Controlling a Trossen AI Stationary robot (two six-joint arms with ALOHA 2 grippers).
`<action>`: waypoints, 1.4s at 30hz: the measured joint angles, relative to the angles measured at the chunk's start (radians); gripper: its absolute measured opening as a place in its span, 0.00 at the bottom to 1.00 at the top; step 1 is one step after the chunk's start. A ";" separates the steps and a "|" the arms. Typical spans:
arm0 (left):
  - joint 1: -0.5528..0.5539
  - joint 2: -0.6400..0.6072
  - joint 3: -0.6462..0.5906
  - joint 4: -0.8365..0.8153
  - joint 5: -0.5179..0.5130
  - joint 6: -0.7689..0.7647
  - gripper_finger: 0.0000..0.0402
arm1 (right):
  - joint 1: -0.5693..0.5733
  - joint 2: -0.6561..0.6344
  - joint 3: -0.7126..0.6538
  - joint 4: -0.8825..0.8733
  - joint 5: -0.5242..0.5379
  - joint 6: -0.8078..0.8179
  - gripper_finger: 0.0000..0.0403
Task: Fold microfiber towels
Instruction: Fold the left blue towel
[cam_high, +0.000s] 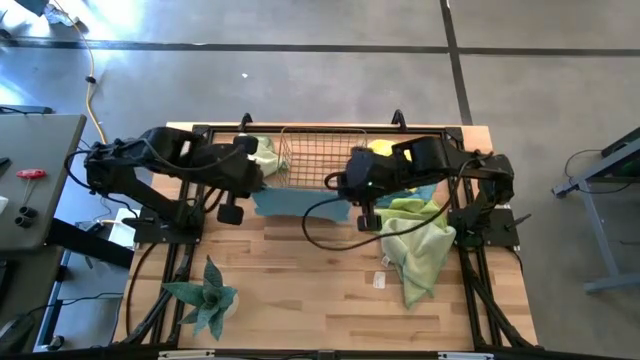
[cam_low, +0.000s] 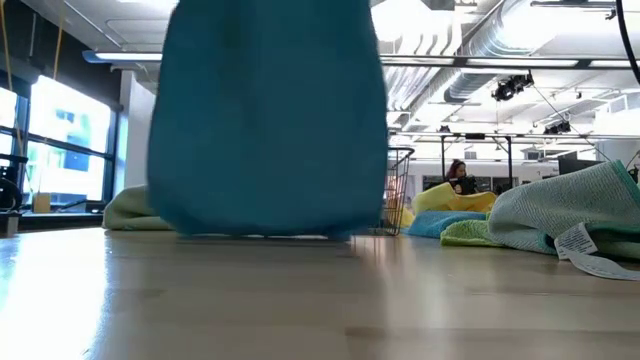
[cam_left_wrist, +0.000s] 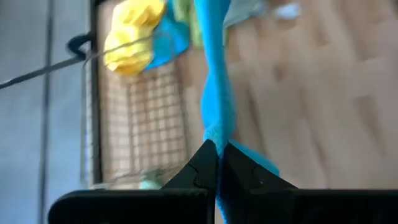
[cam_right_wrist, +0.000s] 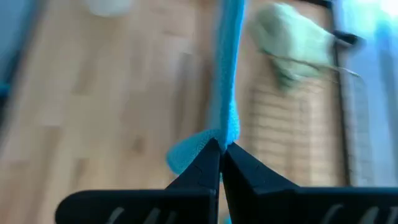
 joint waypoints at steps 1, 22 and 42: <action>-0.004 0.000 0.017 0.000 0.017 0.000 0.00 | 0.000 0.000 0.006 0.001 -0.018 -0.005 0.00; -0.024 0.030 0.131 -0.004 0.054 -0.035 0.00 | 0.005 -0.011 0.070 -0.044 0.121 -0.032 0.00; -0.019 0.064 0.122 -0.037 0.023 -0.030 0.00 | -0.026 -0.010 0.070 -0.099 0.108 -0.020 0.00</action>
